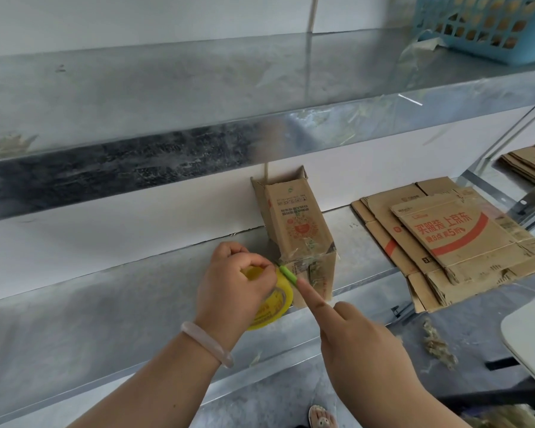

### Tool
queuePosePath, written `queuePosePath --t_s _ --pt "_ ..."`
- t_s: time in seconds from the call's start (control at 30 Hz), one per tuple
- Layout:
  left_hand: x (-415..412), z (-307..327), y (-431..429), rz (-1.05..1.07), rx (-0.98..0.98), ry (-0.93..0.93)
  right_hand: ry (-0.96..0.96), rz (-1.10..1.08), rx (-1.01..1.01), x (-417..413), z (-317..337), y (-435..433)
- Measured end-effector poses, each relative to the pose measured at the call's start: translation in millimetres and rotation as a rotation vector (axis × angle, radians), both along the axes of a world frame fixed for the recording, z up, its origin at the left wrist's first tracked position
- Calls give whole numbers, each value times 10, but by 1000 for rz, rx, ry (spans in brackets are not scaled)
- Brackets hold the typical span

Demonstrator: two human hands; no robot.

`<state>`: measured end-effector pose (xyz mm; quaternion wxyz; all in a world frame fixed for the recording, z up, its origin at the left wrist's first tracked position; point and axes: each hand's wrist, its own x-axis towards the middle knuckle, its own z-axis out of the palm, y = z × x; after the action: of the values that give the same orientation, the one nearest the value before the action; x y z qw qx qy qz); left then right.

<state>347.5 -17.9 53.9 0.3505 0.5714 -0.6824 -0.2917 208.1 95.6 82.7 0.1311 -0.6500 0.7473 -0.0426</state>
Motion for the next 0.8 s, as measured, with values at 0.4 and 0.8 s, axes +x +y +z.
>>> queuePosePath --t_s 0.4,0.8 --pt "-68 -22 37 -12 -24 44 28 68 -88 -158 -73 -67" --pt "432 -354 -372 7 -355 -410 -415 144 -679 -762 -321 99"
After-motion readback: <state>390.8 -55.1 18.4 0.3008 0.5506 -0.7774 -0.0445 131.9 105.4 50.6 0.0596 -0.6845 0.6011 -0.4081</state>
